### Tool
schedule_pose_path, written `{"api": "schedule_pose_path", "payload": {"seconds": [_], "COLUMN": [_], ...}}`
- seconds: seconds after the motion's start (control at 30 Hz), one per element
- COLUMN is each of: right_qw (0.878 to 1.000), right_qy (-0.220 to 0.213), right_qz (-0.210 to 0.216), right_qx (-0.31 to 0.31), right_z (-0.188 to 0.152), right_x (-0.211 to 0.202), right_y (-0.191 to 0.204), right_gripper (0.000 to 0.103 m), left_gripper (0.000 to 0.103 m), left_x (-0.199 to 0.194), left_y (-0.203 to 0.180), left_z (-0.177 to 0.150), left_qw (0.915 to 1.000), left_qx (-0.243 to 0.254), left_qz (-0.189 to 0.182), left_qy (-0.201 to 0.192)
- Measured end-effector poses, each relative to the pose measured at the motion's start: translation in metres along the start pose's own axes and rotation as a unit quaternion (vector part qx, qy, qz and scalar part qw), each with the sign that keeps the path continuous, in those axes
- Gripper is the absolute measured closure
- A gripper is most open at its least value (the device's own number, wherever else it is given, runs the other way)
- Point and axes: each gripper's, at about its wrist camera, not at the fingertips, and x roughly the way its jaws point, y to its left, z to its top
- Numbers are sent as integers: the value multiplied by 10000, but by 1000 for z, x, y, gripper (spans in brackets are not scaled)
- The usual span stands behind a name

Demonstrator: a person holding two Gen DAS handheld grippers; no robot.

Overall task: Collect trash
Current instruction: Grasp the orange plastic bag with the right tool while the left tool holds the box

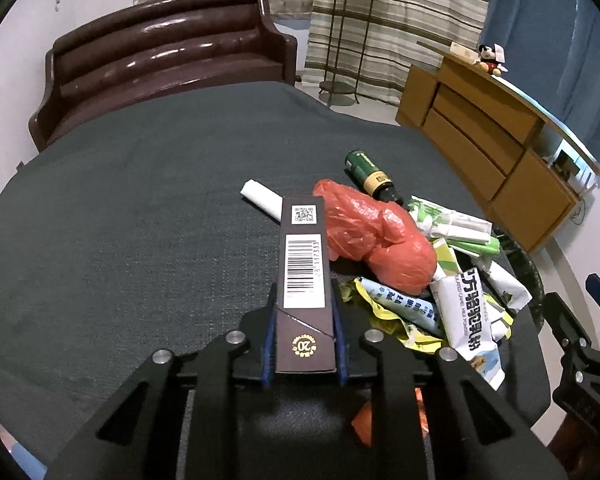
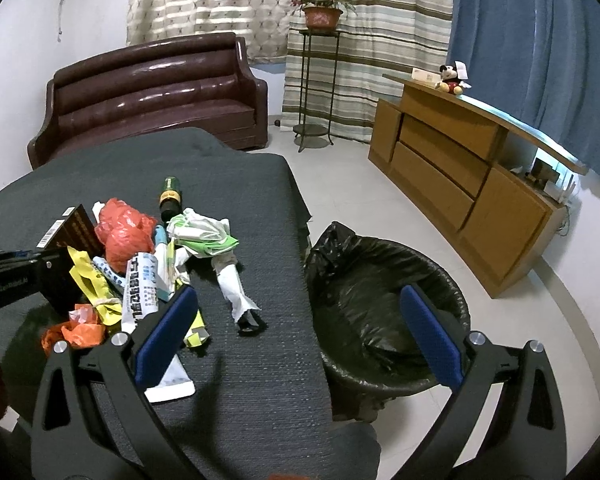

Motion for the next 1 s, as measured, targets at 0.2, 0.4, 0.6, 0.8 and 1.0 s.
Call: {"api": "schedule_pose_path", "payload": {"seconds": [0.2, 0.4, 0.6, 0.8, 1.0], "right_qw": [9997, 9985, 9960, 9940, 9913], "right_qy": [109, 192, 363, 344, 329], "right_qz": [220, 464, 740, 952, 1121], "right_qx": [-86, -238, -357, -422, -599], "right_z": [-1, -4, -10, -14, -18], "right_x": [-3, -7, -13, -27, -35], "right_y": [14, 33, 55, 80, 110], "right_gripper": [21, 29, 43, 45, 43], "left_gripper": [80, 80, 80, 80, 80], "left_x": [-10, -16, -20, -27, -34], "left_y": [11, 33, 52, 61, 83], "left_z": [-4, -10, -16, -23, -28], "left_qw": [9999, 9991, 9980, 9971, 9951], "left_qx": [-3, -98, -205, -210, -327], "left_qz": [140, 392, 569, 682, 882], "left_qy": [-67, -107, -159, -275, -313]}}
